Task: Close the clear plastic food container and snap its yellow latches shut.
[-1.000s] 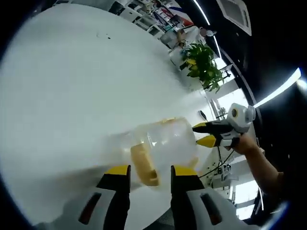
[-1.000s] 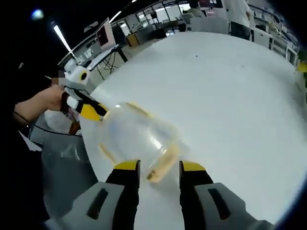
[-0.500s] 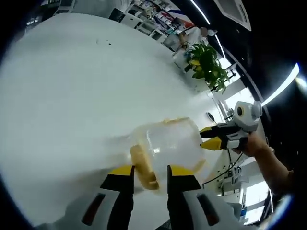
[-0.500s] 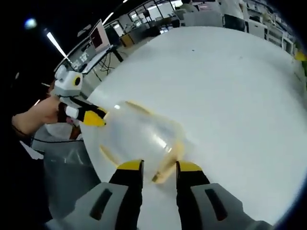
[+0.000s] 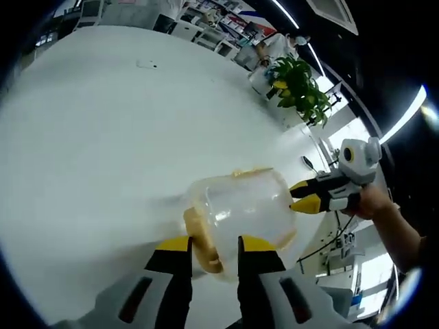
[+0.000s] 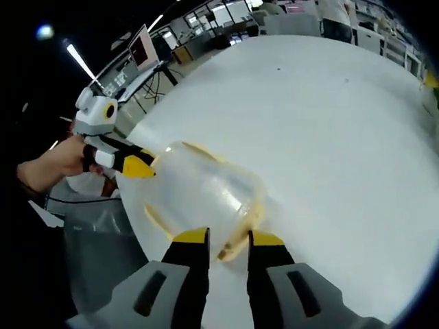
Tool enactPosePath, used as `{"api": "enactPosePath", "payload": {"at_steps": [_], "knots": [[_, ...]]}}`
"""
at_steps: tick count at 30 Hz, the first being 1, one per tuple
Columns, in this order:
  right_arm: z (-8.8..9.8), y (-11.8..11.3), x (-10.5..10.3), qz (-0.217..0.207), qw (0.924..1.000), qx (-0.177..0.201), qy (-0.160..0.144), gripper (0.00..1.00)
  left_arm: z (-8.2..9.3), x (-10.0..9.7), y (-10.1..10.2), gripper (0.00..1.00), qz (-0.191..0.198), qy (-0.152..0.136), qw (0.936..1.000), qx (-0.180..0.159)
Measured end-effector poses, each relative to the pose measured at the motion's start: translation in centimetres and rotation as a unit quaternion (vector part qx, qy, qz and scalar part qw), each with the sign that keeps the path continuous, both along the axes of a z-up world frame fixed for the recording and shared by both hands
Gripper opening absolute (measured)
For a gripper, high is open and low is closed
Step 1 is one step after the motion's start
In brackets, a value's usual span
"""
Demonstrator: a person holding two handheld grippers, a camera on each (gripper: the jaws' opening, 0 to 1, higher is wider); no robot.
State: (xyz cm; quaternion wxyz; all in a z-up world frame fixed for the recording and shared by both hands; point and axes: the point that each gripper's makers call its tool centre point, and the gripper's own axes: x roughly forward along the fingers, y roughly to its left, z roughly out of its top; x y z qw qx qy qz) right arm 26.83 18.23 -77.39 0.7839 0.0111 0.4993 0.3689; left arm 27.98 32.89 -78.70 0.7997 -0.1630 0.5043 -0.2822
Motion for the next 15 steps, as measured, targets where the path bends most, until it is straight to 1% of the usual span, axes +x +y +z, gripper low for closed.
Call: {"api": "enactPosePath", "payload": {"at_steps": [1,2,3,4,5,7,11,15], "knots": [[0.1,0.4,0.2,0.004,0.9999,0.012,-0.003,0.14,-0.5,0.4,0.6,0.16,0.006,-0.012,0.9996,0.026],[0.1,0.3,0.0,-0.002,0.9999,0.01,0.001,0.14,-0.2,0.3,-0.2,0.16,-0.012,-0.016,0.9996,0.021],[0.2,0.3,-0.2,0.0,0.9999,0.013,0.002,0.14,-0.3,0.6,-0.4,0.16,-0.012,-0.011,0.9997,0.017],[0.4,0.6,-0.4,0.0,0.9999,0.013,0.004,0.13,-0.4,0.6,-0.3,0.16,-0.015,0.005,0.9998,0.014],[0.4,0.6,-0.4,0.0,0.9999,0.012,0.007,0.13,-0.4,0.7,-0.4,0.16,-0.02,0.01,0.9996,0.018],[0.4,0.5,-0.4,-0.003,0.9999,0.009,0.013,0.13,-0.3,0.5,-0.6,0.16,-0.04,0.002,0.9983,0.041],[0.3,0.3,-0.5,-0.014,0.9997,0.012,0.016,0.14,-0.3,0.3,-0.5,0.17,-0.034,0.013,0.9987,0.035],[0.2,0.1,-0.5,-0.022,0.9994,0.008,0.024,0.14,-0.2,0.1,-0.5,0.18,-0.037,0.01,0.9987,0.033]]}}
